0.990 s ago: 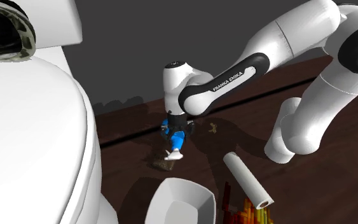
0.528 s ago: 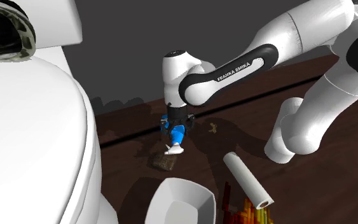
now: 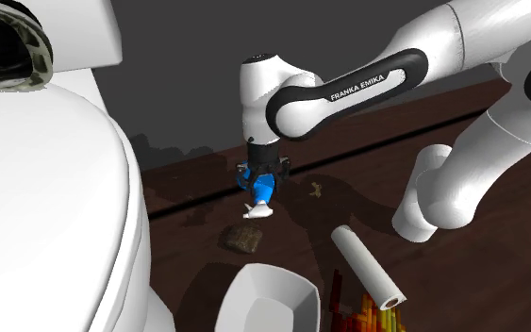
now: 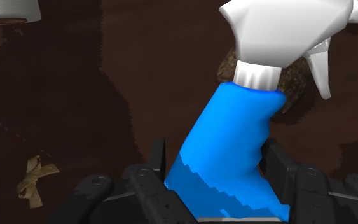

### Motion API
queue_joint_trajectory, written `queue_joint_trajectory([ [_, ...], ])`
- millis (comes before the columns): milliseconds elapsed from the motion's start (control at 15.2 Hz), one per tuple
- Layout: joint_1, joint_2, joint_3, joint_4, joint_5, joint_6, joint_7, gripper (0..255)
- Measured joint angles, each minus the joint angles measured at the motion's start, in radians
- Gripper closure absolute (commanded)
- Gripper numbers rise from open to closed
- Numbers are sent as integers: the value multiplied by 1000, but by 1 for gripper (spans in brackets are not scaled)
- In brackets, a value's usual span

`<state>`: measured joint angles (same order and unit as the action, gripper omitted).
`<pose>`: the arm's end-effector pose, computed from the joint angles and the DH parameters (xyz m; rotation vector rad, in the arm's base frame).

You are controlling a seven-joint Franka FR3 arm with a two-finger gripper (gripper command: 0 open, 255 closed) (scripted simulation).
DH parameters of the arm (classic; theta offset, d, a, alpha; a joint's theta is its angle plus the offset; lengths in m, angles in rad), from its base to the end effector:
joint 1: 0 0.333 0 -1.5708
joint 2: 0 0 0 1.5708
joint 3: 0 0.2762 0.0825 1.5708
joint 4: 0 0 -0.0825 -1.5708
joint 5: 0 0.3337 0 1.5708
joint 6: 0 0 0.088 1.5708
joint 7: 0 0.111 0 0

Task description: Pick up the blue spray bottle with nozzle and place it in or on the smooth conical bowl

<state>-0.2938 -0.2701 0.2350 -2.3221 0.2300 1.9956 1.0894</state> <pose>0.4233 -0.0080 0.4215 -2.4560 1.7905 0.1871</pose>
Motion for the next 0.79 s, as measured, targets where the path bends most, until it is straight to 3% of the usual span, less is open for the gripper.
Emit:
queue_joint_trajectory([
  [528, -2, -28, -7, 80, -6, -107, 14, 255],
  [792, 31, -56, 39, 65, 19, -107, 81, 255],
])
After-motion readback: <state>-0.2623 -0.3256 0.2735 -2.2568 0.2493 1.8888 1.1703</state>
